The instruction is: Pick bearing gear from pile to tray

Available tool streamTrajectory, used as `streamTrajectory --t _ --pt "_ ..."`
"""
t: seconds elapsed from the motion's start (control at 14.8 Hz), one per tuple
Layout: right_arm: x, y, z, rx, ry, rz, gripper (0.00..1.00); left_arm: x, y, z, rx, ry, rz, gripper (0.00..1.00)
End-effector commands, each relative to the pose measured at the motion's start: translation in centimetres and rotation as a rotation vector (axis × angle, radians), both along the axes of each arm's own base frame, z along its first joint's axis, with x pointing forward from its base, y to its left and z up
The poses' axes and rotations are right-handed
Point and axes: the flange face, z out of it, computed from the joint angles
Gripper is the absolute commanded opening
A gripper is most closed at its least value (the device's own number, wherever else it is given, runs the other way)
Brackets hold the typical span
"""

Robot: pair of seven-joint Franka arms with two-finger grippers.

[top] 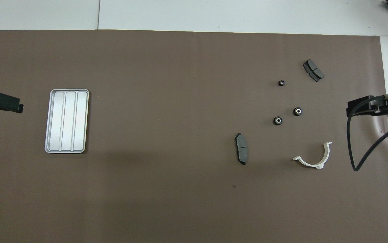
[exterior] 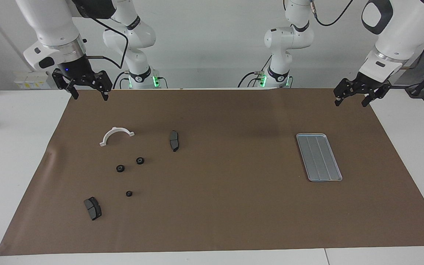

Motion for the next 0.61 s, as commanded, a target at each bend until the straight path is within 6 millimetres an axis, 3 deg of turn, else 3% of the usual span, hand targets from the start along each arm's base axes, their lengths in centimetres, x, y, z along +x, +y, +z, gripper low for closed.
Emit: streamTrajectory --t 0.0,0.54 --pt "-0.97 0.08 0.09 0.003 0.003 -0.004 1.00 -0.79 0.17 0.33 -0.006 -0.006 -0.004 1.00" --pt "-1.13 0.18 0.15 0.006 0.000 0.005 1.00 -0.79 0.17 0.33 -0.006 -0.006 -0.004 1.00"
